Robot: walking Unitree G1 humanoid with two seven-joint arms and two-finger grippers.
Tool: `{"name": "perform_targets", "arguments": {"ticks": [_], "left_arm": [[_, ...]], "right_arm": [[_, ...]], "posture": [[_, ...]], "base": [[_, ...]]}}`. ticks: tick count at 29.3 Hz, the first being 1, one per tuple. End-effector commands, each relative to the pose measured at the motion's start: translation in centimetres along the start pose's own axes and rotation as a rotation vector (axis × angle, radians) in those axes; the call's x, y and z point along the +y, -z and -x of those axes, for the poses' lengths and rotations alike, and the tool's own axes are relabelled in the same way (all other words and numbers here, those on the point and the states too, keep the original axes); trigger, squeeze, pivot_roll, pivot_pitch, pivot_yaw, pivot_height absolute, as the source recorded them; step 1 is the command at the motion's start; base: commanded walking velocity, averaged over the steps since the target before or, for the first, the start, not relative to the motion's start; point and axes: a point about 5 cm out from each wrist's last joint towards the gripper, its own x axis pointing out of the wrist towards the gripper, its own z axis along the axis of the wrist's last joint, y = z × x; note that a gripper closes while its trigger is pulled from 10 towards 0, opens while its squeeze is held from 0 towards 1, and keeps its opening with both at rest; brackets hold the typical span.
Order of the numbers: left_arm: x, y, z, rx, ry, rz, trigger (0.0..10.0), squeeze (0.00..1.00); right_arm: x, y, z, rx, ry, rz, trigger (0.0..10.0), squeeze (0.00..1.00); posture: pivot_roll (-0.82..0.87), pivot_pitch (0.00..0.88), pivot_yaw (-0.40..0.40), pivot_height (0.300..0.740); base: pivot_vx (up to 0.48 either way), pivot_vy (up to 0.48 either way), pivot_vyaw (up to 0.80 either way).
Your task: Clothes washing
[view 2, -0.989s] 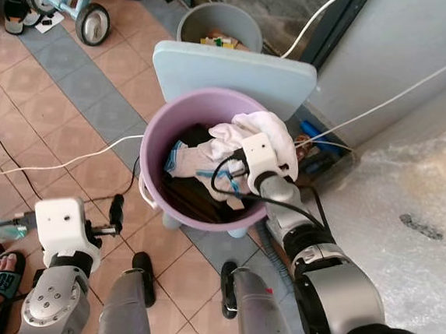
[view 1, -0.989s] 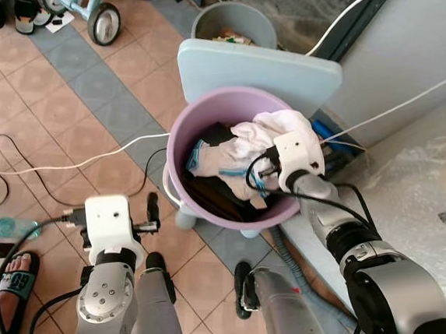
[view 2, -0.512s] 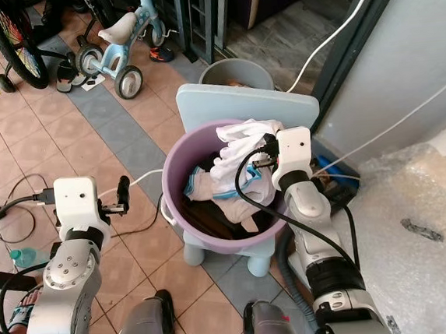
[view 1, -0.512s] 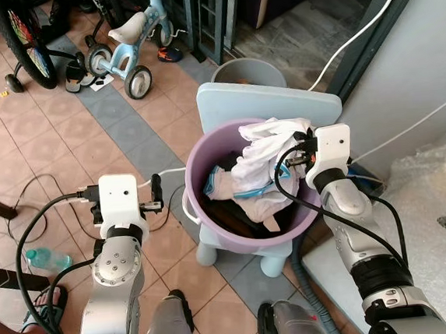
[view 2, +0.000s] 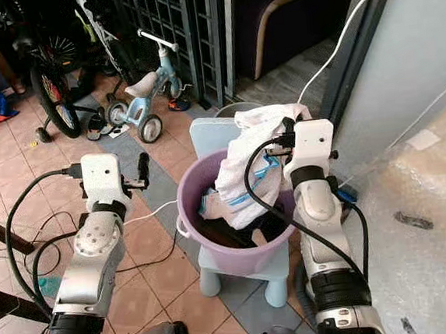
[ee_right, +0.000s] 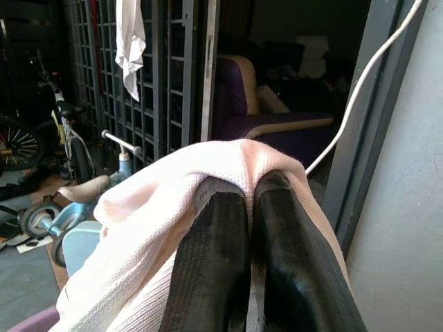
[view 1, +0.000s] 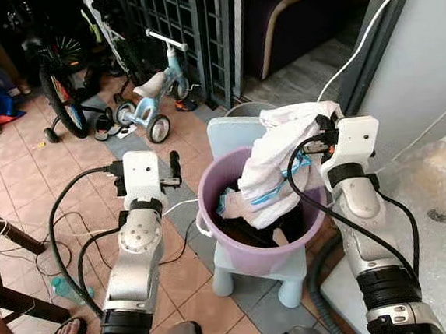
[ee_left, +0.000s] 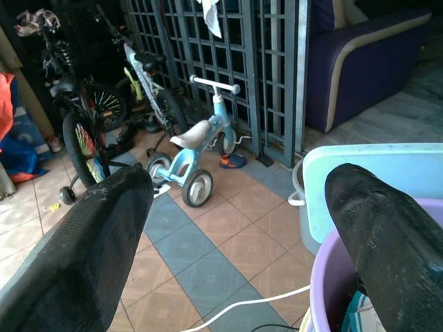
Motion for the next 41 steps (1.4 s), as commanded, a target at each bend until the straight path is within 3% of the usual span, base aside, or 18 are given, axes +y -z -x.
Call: {"name": "perform_targets", "arguments": {"ticks": [1,5,13,31,41], "left_arm": [[0.6,-0.4,0.0,-0.016,-0.022,-0.004,10.0,0.00],[1.1,0.7,0.7,0.015,-0.043,-0.013,10.0,0.00],[0.6,1.7,1.1,0.033,-0.032,-0.002,10.0,0.00],[0.3,2.4,1.3,0.041,-0.029,0.006,10.0,0.00],[0.2,2.2,1.1,0.013,-0.007,0.028,10.0,0.00]], "right_arm": [[0.4,-1.6,-0.5,-0.068,-0.016,0.012,10.0,0.00],[1.3,-1.1,0.0,-0.048,-0.053,0.017,10.0,0.00],[2.1,-1.3,0.2,-0.053,-0.080,0.046,10.0,0.00],[1.7,-1.9,0.1,-0.059,-0.064,0.062,10.0,0.00],[1.0,-2.7,0.0,-0.095,-0.037,0.128,10.0,0.00]], "posture": [[-0.03,0.000,0.048,0.740],[-0.01,0.000,0.030,0.740],[0.00,0.000,0.024,0.740],[-0.01,0.000,0.014,0.740],[-0.03,0.000,0.019,0.740]], "base": [[0.000,0.000,-0.76],[0.000,0.000,-0.77],[-0.032,0.000,-0.47],[-0.094,0.000,0.00],[0.000,0.000,0.00]]}}
